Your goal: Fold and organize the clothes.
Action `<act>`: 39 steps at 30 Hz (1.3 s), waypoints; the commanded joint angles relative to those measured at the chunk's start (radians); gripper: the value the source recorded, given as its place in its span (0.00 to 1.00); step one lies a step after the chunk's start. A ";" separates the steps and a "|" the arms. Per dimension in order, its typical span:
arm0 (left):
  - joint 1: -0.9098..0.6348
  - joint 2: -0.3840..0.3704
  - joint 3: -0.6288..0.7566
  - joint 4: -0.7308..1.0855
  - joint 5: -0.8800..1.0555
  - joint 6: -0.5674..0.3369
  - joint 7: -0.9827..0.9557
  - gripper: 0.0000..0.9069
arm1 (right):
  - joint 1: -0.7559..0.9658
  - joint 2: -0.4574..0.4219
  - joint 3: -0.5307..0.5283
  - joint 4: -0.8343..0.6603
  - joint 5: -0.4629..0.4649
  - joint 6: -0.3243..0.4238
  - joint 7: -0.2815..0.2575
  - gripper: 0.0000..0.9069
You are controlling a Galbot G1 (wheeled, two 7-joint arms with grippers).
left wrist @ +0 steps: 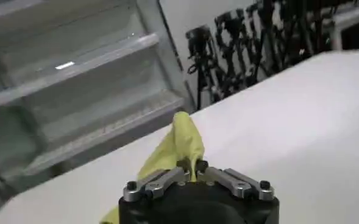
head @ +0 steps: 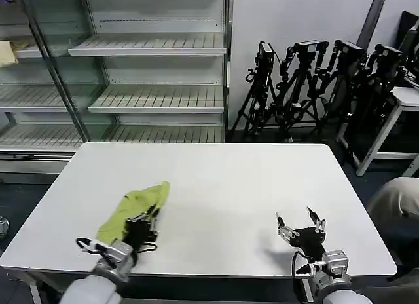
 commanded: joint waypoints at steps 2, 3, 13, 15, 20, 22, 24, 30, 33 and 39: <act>-0.122 -0.184 0.225 0.066 -0.108 0.019 -0.178 0.02 | 0.086 -0.024 0.039 0.000 0.007 0.006 -0.074 1.00; -0.139 -0.193 0.229 0.074 -0.116 0.020 -0.184 0.02 | 0.106 -0.025 0.033 -0.007 0.008 0.012 -0.081 1.00; -0.187 -0.283 0.255 0.135 -0.129 0.020 -0.235 0.02 | 0.276 -0.016 -0.064 -0.055 -0.021 0.015 -0.075 1.00; -0.201 -0.297 0.262 0.155 -0.144 0.020 -0.246 0.02 | 0.290 -0.019 -0.067 -0.069 -0.020 0.015 -0.069 1.00; -0.190 -0.307 0.291 0.150 -0.233 0.019 -0.223 1.00 | 0.293 -0.020 -0.063 -0.084 -0.021 0.015 -0.064 1.00; -0.186 -0.312 0.302 0.129 -0.270 0.019 -0.220 1.00 | 0.294 -0.019 -0.059 -0.086 -0.021 0.014 -0.064 1.00; -0.190 -0.314 0.303 0.112 -0.275 0.018 -0.213 1.00 | 0.296 -0.019 -0.058 -0.087 -0.022 0.012 -0.062 1.00; -0.224 -0.256 0.235 0.058 -0.303 -0.002 -0.195 1.00 | 0.325 -0.003 -0.067 -0.124 -0.024 0.010 -0.060 1.00; -0.234 -0.186 0.126 0.048 -0.335 -0.016 -0.169 1.00 | 0.344 0.012 -0.078 -0.149 -0.031 0.014 -0.064 1.00; -0.201 -0.046 -0.209 0.225 -0.169 -0.189 0.043 1.00 | 0.383 0.027 -0.093 -0.206 -0.046 0.029 -0.078 1.00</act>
